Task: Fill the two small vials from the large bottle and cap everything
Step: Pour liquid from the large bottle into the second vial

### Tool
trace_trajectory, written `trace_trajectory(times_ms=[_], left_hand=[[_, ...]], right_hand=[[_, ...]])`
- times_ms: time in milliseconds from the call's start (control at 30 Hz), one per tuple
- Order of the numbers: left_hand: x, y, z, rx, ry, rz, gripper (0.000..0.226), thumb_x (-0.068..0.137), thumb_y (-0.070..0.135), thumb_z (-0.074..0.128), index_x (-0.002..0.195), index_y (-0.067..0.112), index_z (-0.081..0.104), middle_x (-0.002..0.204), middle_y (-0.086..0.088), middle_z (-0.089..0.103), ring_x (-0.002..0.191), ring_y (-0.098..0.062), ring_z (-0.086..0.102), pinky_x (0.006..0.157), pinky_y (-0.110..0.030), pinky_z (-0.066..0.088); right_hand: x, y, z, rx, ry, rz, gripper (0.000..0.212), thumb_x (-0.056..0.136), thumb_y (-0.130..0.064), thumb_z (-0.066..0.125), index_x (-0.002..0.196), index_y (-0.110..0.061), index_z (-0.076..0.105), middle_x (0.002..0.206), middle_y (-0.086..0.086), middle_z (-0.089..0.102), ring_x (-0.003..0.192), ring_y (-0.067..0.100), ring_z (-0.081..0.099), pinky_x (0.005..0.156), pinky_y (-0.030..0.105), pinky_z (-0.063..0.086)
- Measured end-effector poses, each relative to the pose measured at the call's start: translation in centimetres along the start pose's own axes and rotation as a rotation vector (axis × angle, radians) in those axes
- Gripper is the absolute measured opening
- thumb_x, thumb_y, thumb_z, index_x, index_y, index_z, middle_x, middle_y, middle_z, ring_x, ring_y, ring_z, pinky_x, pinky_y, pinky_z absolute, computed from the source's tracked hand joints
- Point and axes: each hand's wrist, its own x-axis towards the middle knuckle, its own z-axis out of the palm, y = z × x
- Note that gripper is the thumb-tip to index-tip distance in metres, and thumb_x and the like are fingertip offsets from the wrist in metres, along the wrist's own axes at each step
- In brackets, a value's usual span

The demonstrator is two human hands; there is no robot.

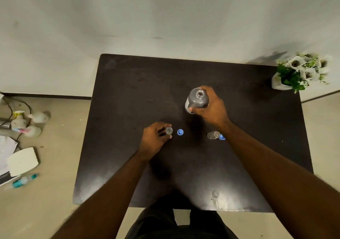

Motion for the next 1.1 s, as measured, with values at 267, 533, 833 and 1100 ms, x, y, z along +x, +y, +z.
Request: trace_trajectory(times_ms=[267,533,833,1100], left_hand=[[0.4,0.4,0.3,0.000,-0.001,-0.019,0.042,0.078,-0.001,0.085,0.116,0.013,0.075,0.107,0.009,0.071,0.098,0.004,0.066,0.085,-0.002,0.048],[-1.3,0.8,0.4,0.003,0.099,-0.017,0.069,0.072,0.008,0.093,0.134,0.011,0.063,0.131,0.002,0.063,0.118,-0.012,0.063,0.107,-0.027,0.050],[-6.6,4.8,4.7,0.107,0.410,0.248,0.064,0.075,0.028,0.091,0.131,0.013,0.066,0.128,0.004,0.061,0.123,-0.004,0.050,0.107,-0.011,0.040],[-3.1,8.3,11.3,0.041,0.069,0.152,0.060,0.079,0.025,0.089,0.133,0.012,0.066,0.136,-0.003,0.067,0.127,-0.020,0.061,0.108,-0.044,0.050]], right_hand=[[0.3,0.8,0.0,0.014,0.001,-0.009,0.076,0.067,-0.025,0.091,0.129,-0.040,0.049,0.120,-0.016,0.063,0.110,0.005,0.063,0.092,0.022,0.052],[0.2,0.2,-1.0,0.021,0.002,-0.032,0.074,0.068,-0.025,0.090,0.126,-0.044,0.048,0.111,-0.029,0.060,0.107,-0.017,0.056,0.080,0.004,0.047],[-0.5,-0.6,-4.9,0.049,0.043,-0.111,0.074,0.067,-0.023,0.091,0.127,-0.038,0.050,0.113,-0.028,0.059,0.107,-0.017,0.055,0.078,0.002,0.046],[-2.0,0.9,-9.0,0.068,0.120,-0.118,0.073,0.065,-0.026,0.091,0.125,-0.037,0.052,0.111,-0.034,0.060,0.105,-0.014,0.059,0.079,0.004,0.048]])
